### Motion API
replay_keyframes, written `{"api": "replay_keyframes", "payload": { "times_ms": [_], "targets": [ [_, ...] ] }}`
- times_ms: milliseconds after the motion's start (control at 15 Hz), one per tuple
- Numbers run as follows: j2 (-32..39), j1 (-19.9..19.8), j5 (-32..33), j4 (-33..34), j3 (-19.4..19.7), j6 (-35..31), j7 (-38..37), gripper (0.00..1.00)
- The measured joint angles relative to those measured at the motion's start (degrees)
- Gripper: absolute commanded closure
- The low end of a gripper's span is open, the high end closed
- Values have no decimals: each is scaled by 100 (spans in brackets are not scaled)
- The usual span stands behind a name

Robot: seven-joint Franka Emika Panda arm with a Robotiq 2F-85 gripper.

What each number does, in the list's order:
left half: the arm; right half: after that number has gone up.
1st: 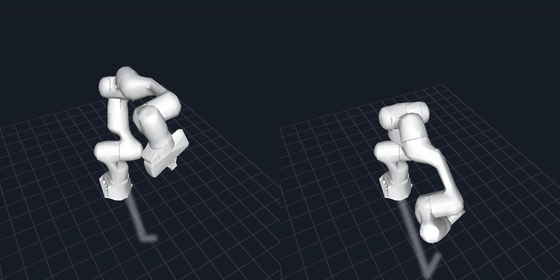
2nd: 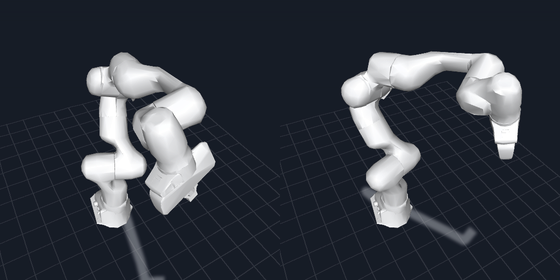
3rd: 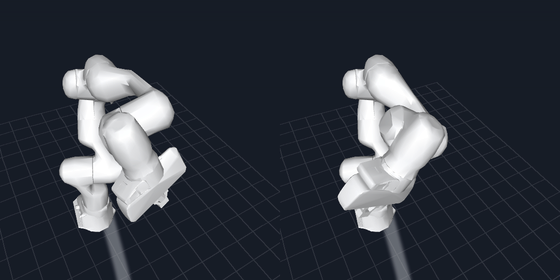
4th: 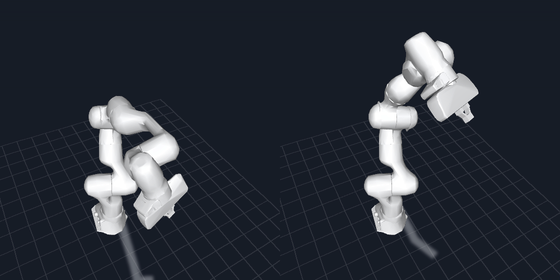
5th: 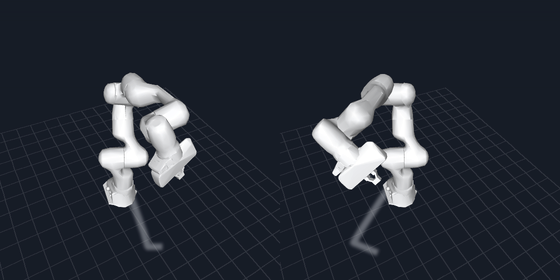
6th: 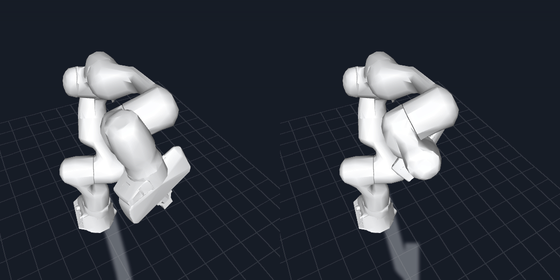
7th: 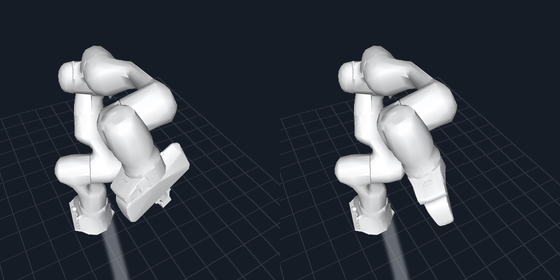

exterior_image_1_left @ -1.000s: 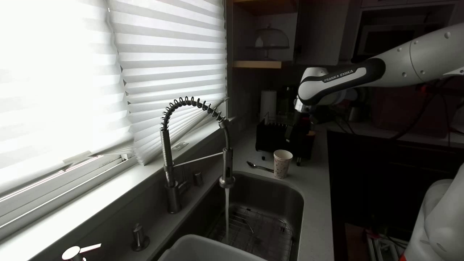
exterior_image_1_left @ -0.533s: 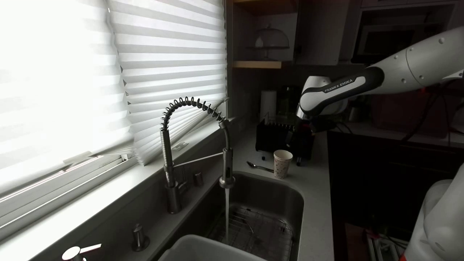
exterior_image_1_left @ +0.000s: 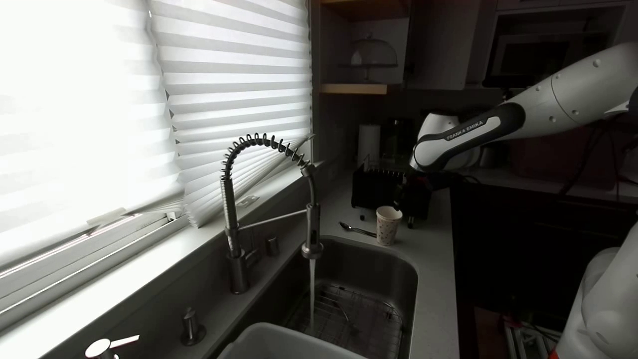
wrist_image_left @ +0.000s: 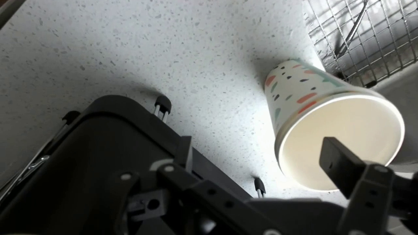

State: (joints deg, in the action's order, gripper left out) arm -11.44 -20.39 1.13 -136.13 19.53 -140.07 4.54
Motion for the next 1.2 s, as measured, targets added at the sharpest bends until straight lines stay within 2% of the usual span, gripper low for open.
{"api": "replay_keyframes", "payload": {
  "times_ms": [133,200,267,400,1000,1200],
  "targets": [
    [65,0,7,-56,-3,-232,-74,0],
    [109,0,36,-68,-6,-344,-164,3],
    [154,0,46,-71,-11,-440,-239,26],
    [231,1,46,-71,-23,-575,-350,30],
    [349,59,8,-60,-132,-725,-535,99],
    [348,132,-65,-34,-152,-733,-526,100]
  ]
}}
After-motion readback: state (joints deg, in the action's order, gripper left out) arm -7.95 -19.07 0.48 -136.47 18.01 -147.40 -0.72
